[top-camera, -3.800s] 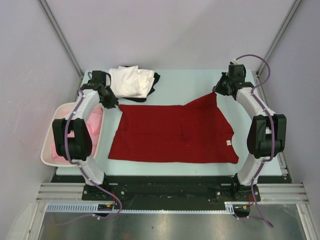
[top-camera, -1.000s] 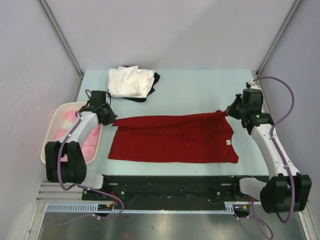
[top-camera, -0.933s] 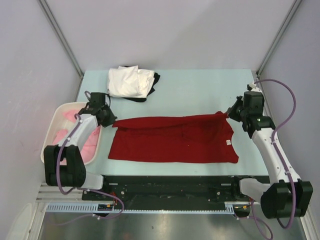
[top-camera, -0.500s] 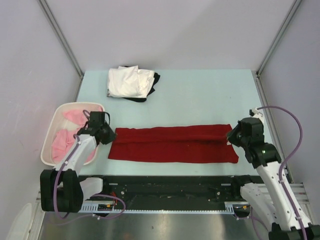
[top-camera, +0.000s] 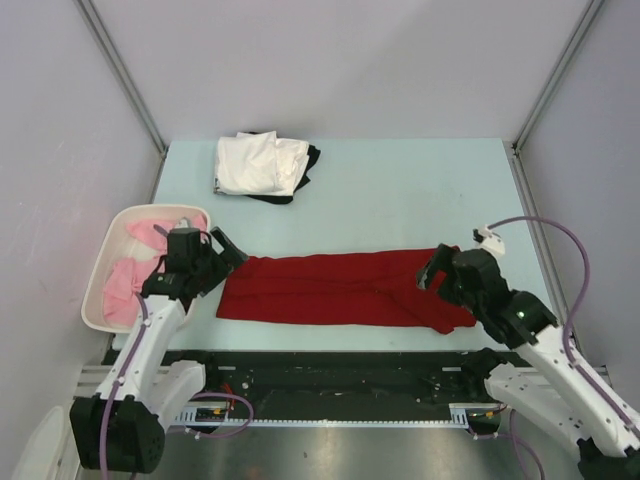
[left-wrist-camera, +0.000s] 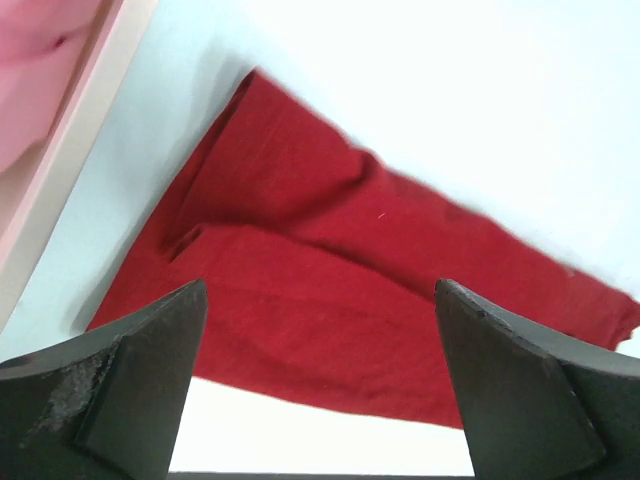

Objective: Fold and stack the t-shirts

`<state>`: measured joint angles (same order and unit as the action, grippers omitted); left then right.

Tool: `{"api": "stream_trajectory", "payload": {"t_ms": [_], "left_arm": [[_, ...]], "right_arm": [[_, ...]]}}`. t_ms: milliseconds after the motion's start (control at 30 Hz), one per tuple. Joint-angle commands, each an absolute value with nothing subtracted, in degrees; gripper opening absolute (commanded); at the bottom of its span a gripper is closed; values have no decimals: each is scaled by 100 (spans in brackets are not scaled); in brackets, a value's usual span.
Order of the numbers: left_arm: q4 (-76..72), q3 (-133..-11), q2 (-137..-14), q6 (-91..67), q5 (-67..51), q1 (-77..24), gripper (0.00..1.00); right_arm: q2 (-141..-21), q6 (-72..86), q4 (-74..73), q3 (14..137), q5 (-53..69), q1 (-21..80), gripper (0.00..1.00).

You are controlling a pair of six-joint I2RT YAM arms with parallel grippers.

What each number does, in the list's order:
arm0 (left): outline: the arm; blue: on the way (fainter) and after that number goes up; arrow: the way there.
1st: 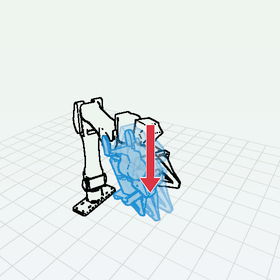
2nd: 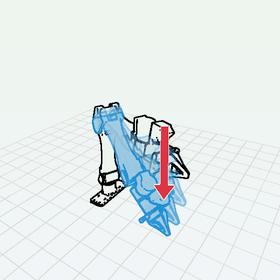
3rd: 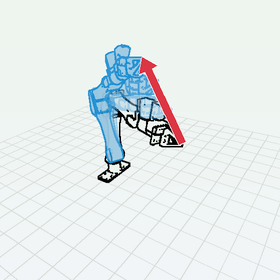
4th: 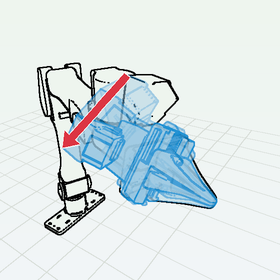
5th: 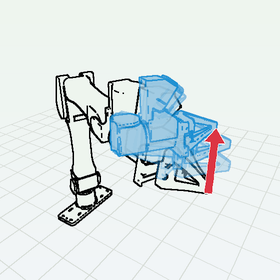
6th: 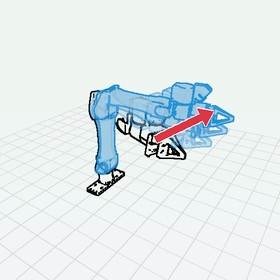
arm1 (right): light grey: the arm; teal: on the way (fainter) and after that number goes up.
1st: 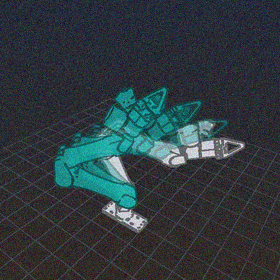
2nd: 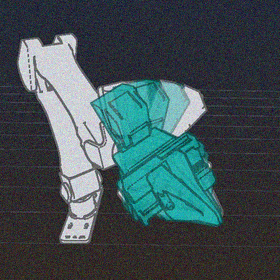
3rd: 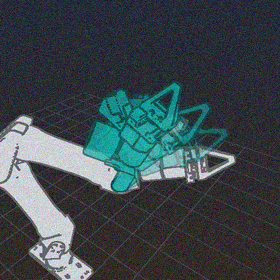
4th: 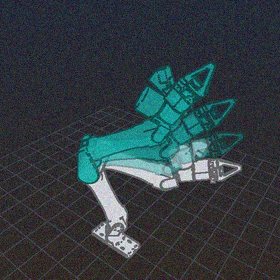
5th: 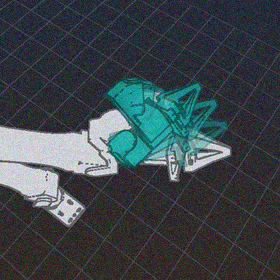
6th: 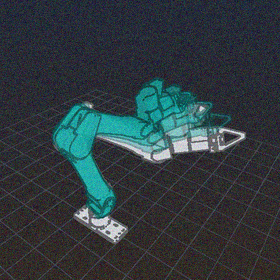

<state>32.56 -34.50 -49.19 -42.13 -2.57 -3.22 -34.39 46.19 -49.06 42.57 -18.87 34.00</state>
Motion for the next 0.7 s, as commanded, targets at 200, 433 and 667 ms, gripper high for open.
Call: {"api": "stream_trajectory", "payload": {"t_ms": [200,433,667], "left_arm": [[2813,-4640,-6397,-4017,-343,-474,100],[2786,-5054,-6952,-3893,-229,-589,100],[2646,-4948,-7110,-3946,-325,-589,100]], "right_arm": [[-6201,3235,-2278,4342,-1565,3051,100],[-7170,2962,-1460,4254,-1003,2821,100],[-7629,2944,-1108,4052,-677,2804,95]]}}
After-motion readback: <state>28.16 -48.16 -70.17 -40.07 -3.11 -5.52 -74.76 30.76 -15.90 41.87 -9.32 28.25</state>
